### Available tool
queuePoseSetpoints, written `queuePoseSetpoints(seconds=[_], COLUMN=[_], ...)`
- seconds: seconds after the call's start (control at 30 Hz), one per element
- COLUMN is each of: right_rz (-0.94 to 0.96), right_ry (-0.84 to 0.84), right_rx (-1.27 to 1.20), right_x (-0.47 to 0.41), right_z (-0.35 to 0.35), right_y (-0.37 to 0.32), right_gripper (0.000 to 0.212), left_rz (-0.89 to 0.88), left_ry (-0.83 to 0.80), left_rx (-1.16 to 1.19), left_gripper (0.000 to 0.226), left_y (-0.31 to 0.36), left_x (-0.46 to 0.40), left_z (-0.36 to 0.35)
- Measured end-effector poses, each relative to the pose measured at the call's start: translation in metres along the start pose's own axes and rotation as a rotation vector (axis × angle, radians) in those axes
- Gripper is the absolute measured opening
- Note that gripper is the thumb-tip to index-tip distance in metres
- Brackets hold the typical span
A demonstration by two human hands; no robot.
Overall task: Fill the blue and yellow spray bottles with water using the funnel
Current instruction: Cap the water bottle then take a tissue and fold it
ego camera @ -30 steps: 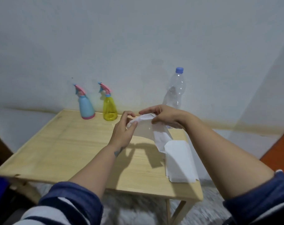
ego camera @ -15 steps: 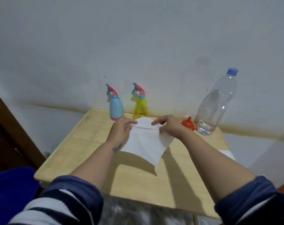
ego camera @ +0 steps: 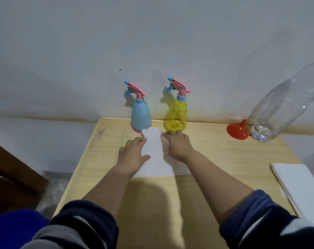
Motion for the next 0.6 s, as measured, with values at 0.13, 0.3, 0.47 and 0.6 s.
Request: queuePoseSetpoints(seconds=[0.13,0.3,0.47,0.6], right_rz=[-0.047,0.011,-0.107,-0.114], right_ry=[0.050,0.099,-0.143,-0.169], right_rx=[0.033,0.034,0.078,0.068], right_x=[0.001,0.011,0.004,0.014], right_z=[-0.020,-0.035,-0.053,-0.058], right_y=[0.003,0.006,0.026,0.028], right_gripper=[0.059,0.051,0.062,0.061], left_rz=[-0.042,-0.142,-0.110,-0.120], left_ry=[-0.041,-0.130,-0.266,-0.257], left_rx=[-0.094,-0.152,-0.223,-0.229], left_gripper=[0.069,0.066,0.068,0.067], left_y=[-0.005,0.000,-0.011,-0.012], left_x=[-0.008,-0.022,-0.029,-0.023], left_z=[-0.006,-0.023,-0.035,-0.035])
Point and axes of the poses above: each hand's wrist, its own x-axis away from the middle knuckle, its own z-axis out of the back of the hand, y = z × x, the point moved 4 cm from there along -x, towards the middle knuckle, and after that the axes turned 3 degrees about -z, right-handed, at the moved point
